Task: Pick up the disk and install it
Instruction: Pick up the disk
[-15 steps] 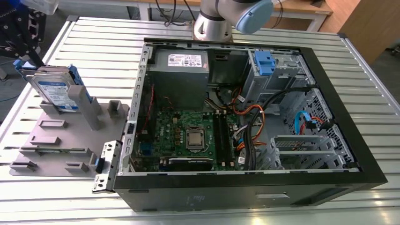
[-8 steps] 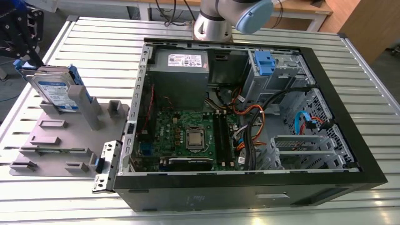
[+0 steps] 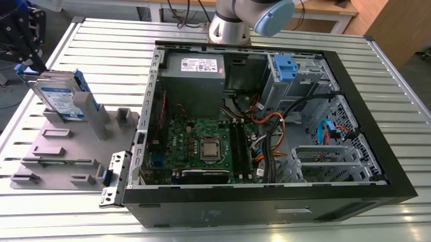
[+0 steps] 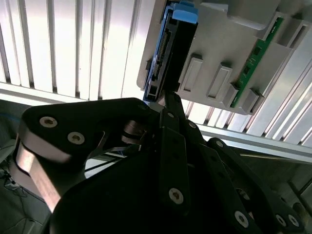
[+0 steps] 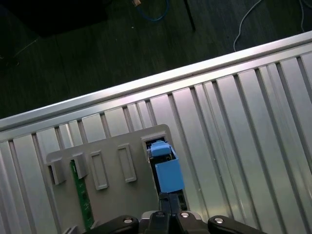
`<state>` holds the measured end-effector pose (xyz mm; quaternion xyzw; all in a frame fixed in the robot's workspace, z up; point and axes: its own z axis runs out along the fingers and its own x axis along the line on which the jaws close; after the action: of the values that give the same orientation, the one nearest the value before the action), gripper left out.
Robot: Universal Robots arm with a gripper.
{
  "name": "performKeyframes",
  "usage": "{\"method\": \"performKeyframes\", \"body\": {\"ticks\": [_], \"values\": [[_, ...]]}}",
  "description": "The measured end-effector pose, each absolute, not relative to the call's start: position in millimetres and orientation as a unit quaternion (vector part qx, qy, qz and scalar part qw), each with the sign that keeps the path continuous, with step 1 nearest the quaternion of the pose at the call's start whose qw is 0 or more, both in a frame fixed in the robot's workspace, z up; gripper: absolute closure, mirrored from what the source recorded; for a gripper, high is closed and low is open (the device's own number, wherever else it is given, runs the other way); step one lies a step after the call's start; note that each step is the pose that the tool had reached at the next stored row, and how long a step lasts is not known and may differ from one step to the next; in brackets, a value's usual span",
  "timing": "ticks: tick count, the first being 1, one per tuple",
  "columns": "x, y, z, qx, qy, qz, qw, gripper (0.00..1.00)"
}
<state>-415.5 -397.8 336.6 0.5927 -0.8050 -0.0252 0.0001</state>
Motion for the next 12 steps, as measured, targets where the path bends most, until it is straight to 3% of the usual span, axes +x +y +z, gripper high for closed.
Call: {"method": "performKeyframes", "body": {"ticks": [12], "values": [[-410.2, -397.9, 336.0, 0.617, -0.787, -0.025, 0.001, 0.89]]}}
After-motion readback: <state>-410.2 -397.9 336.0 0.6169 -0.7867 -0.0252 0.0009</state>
